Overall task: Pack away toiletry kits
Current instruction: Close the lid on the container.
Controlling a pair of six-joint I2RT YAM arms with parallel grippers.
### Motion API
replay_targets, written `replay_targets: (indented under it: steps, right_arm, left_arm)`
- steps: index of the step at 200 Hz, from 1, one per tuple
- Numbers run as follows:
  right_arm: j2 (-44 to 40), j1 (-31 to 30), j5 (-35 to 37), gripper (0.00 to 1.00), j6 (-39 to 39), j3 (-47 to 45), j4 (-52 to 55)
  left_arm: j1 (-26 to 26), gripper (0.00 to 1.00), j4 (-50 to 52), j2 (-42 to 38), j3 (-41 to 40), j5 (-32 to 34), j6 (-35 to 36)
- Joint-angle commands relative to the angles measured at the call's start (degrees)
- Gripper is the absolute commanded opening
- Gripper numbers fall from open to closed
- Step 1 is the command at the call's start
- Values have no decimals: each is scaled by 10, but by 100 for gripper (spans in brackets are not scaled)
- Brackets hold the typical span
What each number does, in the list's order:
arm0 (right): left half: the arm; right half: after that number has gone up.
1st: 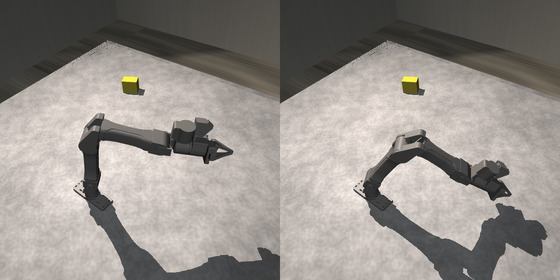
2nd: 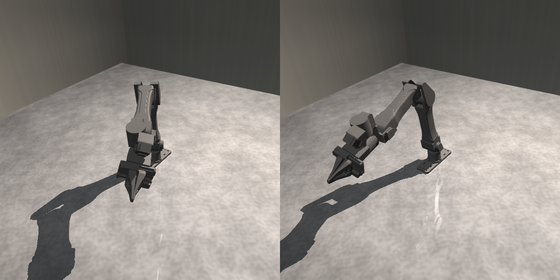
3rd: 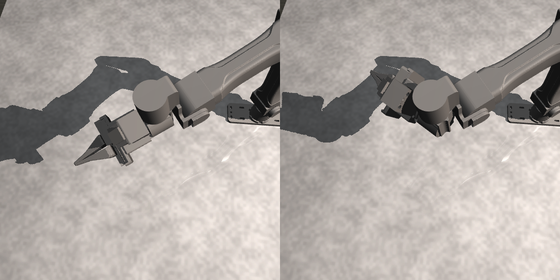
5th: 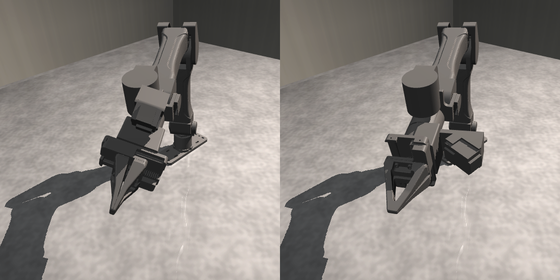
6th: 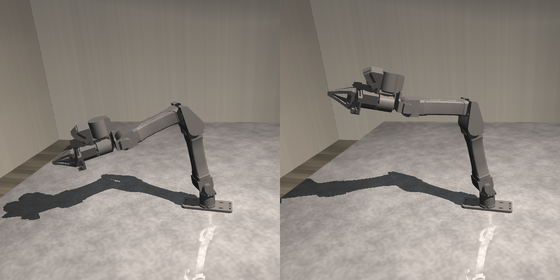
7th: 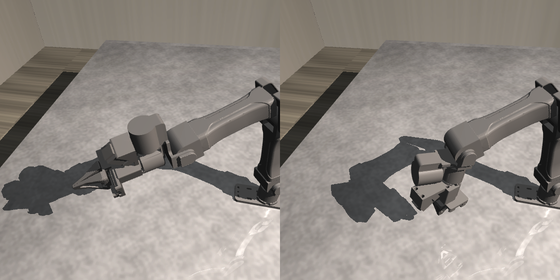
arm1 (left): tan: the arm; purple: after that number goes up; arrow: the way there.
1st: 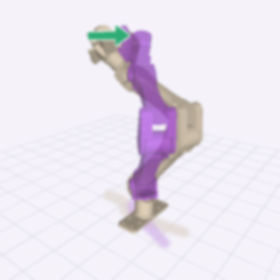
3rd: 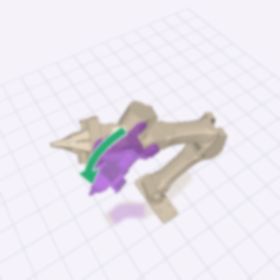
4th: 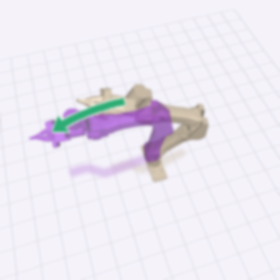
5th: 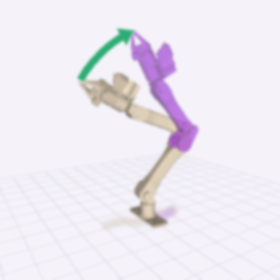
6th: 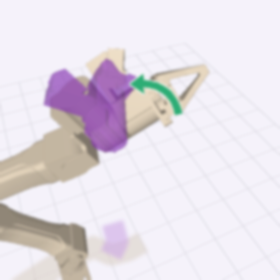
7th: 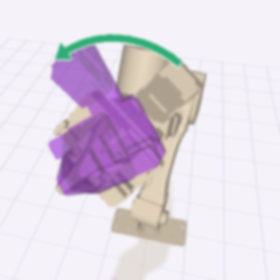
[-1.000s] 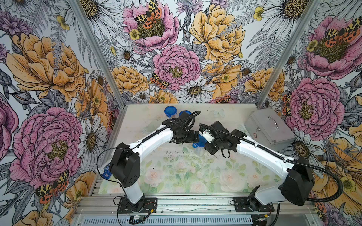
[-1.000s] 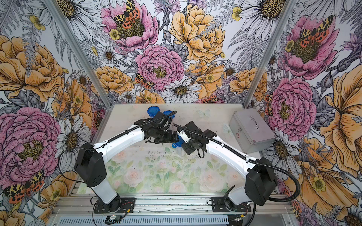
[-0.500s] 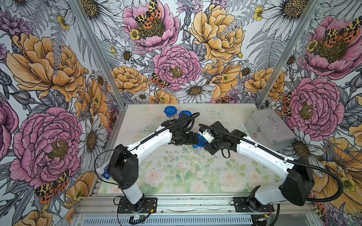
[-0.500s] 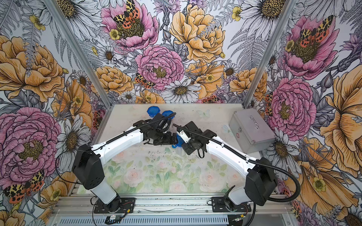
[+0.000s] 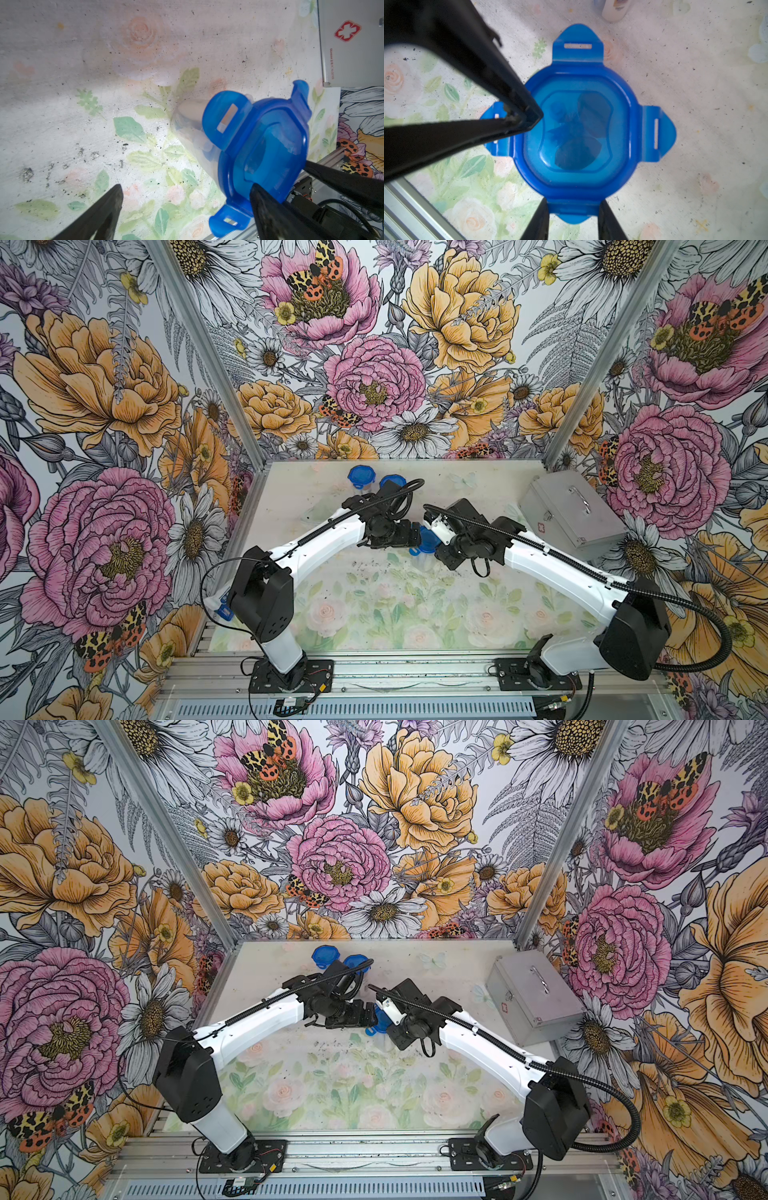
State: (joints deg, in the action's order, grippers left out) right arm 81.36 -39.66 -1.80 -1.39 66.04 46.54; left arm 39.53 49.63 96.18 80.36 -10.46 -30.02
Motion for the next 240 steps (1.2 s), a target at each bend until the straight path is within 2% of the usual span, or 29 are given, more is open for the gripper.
replay_targets:
  steps: [1, 32, 104, 132, 153, 181, 212, 240]
  right_arm:
    - [-1, 2, -11, 33, 11, -1, 7]
    - [-1, 2, -11, 34, 12, -4, 7]
    - [-11, 2, 7, 48, 4, -2, 7]
    - [-18, 2, 7, 57, -10, -4, 7]
    - [-34, 3, 2, 60, -30, -6, 7]
    - [-73, 6, -23, 61, -83, -13, 7]
    - [-105, 28, -65, 59, -188, -17, 8]
    - [-92, 74, -147, 49, -313, -20, 9]
  left_arm:
    - [3, 94, 8, -16, 14, 14, 3]
    - [4, 94, 8, -11, 26, 16, 3]
    - [4, 94, 20, 0, 52, 18, 14]
    - [0, 94, 28, -1, 58, 23, 24]
    - [-1, 94, 42, 3, 81, 35, 43]
    - [5, 92, 64, 16, 122, 55, 94]
    - [5, 88, 73, 41, 168, 62, 150]
    - [9, 86, 74, 70, 200, 49, 195]
